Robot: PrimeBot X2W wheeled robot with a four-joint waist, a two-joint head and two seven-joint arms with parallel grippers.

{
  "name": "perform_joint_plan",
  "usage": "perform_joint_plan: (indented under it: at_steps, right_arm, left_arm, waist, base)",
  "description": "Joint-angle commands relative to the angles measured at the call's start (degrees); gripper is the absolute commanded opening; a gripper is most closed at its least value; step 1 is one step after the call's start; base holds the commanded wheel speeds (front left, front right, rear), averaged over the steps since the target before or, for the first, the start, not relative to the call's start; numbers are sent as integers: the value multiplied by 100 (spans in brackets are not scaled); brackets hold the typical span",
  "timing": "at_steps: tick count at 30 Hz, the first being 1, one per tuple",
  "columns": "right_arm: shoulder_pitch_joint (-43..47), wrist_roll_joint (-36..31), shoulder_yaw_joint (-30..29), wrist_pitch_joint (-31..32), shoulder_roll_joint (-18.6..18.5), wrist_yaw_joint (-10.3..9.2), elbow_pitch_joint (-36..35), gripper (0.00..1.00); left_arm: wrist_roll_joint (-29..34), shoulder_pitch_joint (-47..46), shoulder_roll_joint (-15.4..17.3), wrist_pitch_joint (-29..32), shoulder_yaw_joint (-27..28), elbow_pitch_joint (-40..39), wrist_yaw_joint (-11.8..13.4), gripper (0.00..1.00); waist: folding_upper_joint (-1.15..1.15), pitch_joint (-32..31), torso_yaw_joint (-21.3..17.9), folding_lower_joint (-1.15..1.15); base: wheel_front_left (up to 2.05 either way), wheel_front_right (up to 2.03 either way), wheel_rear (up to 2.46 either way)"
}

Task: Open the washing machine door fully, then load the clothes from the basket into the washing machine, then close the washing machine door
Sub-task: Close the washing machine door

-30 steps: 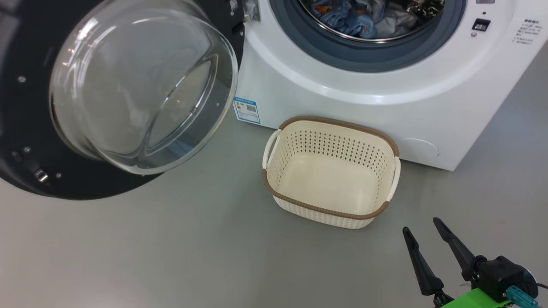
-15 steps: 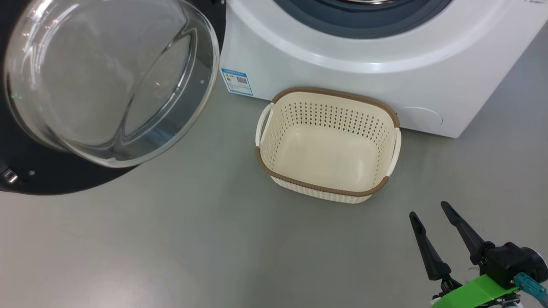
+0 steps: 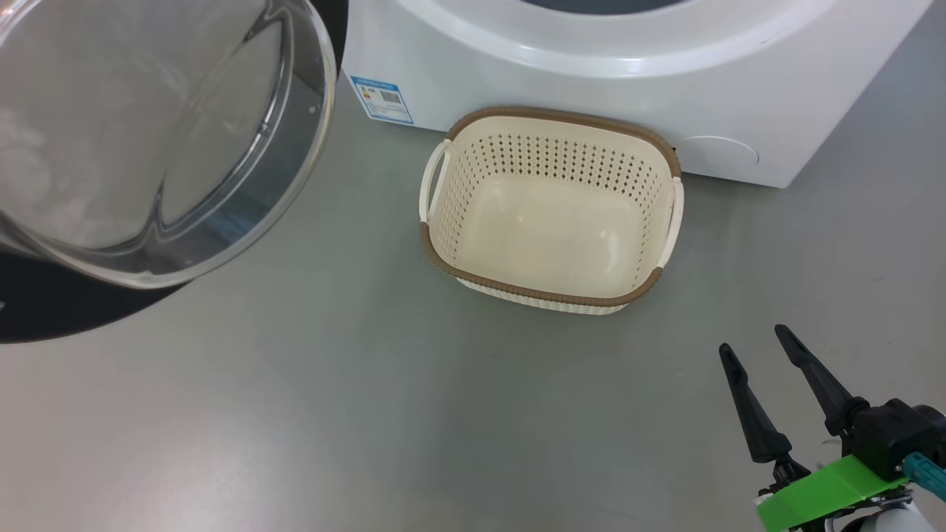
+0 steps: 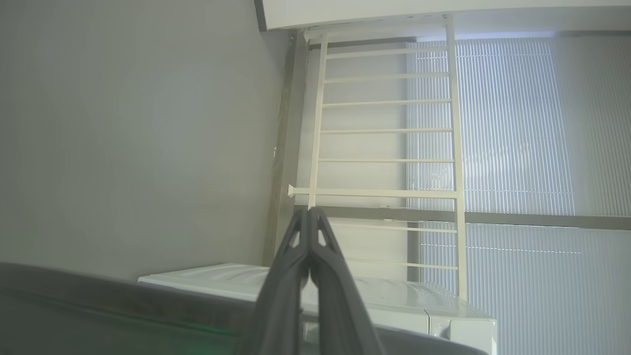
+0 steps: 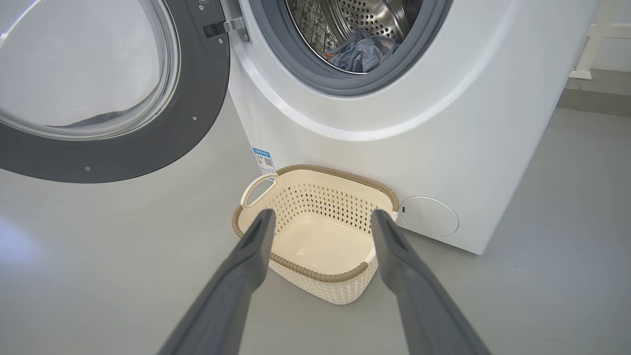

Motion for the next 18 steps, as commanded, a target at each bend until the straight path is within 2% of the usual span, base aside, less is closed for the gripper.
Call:
perform_joint_plan:
  at_steps: [1, 13, 18]
  right_arm:
    - [-132, -60, 81, -28, -63, 9, -165, 100]
    - [-145, -85, 38, -28, -150, 9, -177, 100]
    - [-164, -86, 69, -28, -202, 9, -178, 100]
  left_arm:
    - [-59, -67, 379, 59, 84, -101, -57, 0]
    - [-146, -37, 212, 344, 36, 17, -154, 0]
    - [-171, 61, 185, 751, -102, 16, -255, 0]
  waist:
    - [0, 81, -52, -1]
    - [0, 102, -28, -1]
    - [0, 91, -18, -1]
  base:
    - [0, 0, 0]
    - [0, 0, 0]
    - [0, 0, 0]
